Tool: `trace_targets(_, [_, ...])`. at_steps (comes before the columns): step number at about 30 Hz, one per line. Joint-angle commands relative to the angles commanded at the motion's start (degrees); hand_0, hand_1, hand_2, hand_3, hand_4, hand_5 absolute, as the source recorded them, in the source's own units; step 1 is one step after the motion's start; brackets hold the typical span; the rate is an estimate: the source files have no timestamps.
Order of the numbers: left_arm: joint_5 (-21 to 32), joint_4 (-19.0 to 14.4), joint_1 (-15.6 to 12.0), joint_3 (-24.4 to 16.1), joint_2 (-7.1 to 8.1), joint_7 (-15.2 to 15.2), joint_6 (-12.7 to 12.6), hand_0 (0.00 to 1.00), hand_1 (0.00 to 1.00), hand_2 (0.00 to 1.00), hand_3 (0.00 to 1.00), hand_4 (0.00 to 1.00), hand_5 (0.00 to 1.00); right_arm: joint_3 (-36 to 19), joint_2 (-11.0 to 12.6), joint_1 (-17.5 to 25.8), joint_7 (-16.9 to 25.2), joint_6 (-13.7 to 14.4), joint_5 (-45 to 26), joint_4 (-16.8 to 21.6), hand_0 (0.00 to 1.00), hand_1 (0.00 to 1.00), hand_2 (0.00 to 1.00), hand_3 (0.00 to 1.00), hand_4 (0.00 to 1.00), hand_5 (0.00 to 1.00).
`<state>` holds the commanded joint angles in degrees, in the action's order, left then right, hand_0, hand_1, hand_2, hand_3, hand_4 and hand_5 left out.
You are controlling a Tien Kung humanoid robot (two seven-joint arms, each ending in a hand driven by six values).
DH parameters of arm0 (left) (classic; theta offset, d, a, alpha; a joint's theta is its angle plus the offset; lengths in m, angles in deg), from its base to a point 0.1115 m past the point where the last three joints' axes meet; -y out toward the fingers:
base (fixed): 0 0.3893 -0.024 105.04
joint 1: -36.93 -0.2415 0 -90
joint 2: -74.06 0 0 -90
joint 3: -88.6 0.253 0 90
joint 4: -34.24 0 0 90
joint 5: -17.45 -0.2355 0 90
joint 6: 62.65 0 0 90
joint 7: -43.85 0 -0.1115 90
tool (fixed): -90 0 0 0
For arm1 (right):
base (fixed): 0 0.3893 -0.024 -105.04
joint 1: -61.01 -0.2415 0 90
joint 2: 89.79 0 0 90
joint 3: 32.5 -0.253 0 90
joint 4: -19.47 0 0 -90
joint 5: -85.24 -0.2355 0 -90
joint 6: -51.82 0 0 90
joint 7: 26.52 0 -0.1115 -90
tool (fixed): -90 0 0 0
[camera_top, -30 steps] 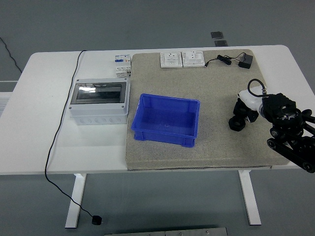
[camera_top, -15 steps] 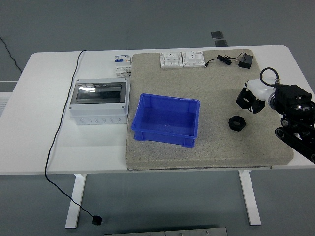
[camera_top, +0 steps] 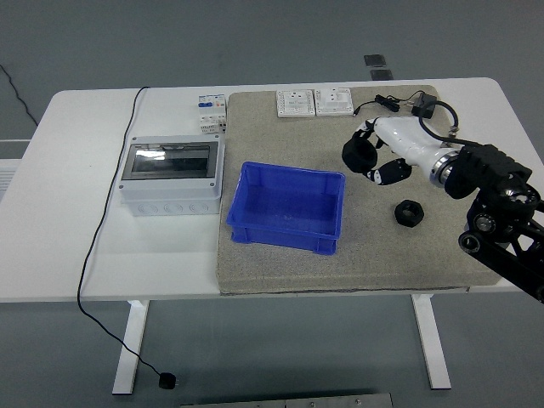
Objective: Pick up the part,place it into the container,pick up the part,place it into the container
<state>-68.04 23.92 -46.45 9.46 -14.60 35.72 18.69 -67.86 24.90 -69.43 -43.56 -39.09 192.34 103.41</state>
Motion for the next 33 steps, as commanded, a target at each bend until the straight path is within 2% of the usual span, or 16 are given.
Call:
trace_targets(4, [0.2, 0.0, -0.1, 0.1, -0.1, 0.0, 0.0, 0.704, 0.548, 0.568, 0.487, 0.439, 0.258, 4.4, -2.5, -1.6, -0.1, -0.2, 1.8, 1.4, 0.471, 0.627, 0.68, 0.684, 0.384, 0.002])
trace_targets(11, [0.9, 0.0, -0.3, 0.2, 0.08, 0.1, -0.4, 0.704, 0.546, 0.568, 0.487, 0.44, 0.258, 9.4, -5.6, -4.2, -2.3, -3.1, 4.7, -1.4, 0.471, 0.631, 0.688, 0.687, 0.38, 0.002])
trace_targets(12, [1.0, 0.0, -0.3, 0.1, 0.12, 0.1, -0.5, 0.704, 0.537, 0.567, 0.487, 0.439, 0.258, 9.7, -6.1, -4.5, -2.6, -3.5, 5.2, -1.9, 0.396, 0.607, 0.703, 0.685, 0.405, 0.002])
trace_targets(17, [0.8, 0.0, -0.3, -0.1, 0.26, 0.3, -0.7, 0.704, 0.537, 0.567, 0.487, 0.439, 0.258, 9.6, -8.0, -5.3, -3.7, -5.4, 7.3, -4.0, 0.396, 0.607, 0.703, 0.685, 0.405, 0.002])
trace_targets(18, [0.8, 0.0, -0.3, -0.1, 0.28, 0.3, -0.8, 0.704, 0.533, 0.564, 0.486, 0.439, 0.258, 9.4, -8.1, -5.4, -3.9, -5.7, 7.6, -4.2, 0.306, 0.567, 0.698, 0.661, 0.796, 0.114])
trace_targets(23, [1.1, 0.0, -0.4, 0.0, 0.42, 0.4, -1.0, 0.704, 0.533, 0.564, 0.486, 0.439, 0.258, 8.9, -8.3, -5.5, -4.7, -7.1, 8.3, -4.4, 0.306, 0.567, 0.698, 0.661, 0.796, 0.114])
trace_targets(24, [1.2, 0.0, -0.4, 0.0, 0.43, 0.4, -1.0, 0.704, 0.531, 0.565, 0.487, 0.44, 0.258, 8.9, -8.3, -5.5, -4.8, -7.3, 8.4, -4.4, 0.311, 0.571, 0.73, 0.703, 0.87, 0.17])
trace_targets(29, [1.2, 0.0, -0.5, 0.0, 0.43, 0.4, -1.0, 0.704, 0.531, 0.565, 0.487, 0.44, 0.258, 8.9, -8.5, -5.5, -5.6, -8.0, 9.1, -4.7, 0.311, 0.571, 0.73, 0.703, 0.87, 0.17])
trace_targets(30, [1.2, 0.0, -0.5, 0.0, 0.43, 0.4, -1.0, 0.704, 0.531, 0.565, 0.486, 0.44, 0.257, 9.0, -8.5, -5.6, -5.7, -8.1, 9.4, -4.9, 0.322, 0.578, 0.752, 0.752, 0.893, 0.189])
trace_targets(33, [1.1, 0.0, -0.4, 0.0, 0.42, 0.4, -1.0, 0.704, 0.531, 0.565, 0.486, 0.44, 0.257, 9.0, -8.6, -5.7, -6.1, -8.4, 10.1, -5.1, 0.322, 0.578, 0.752, 0.752, 0.893, 0.189])
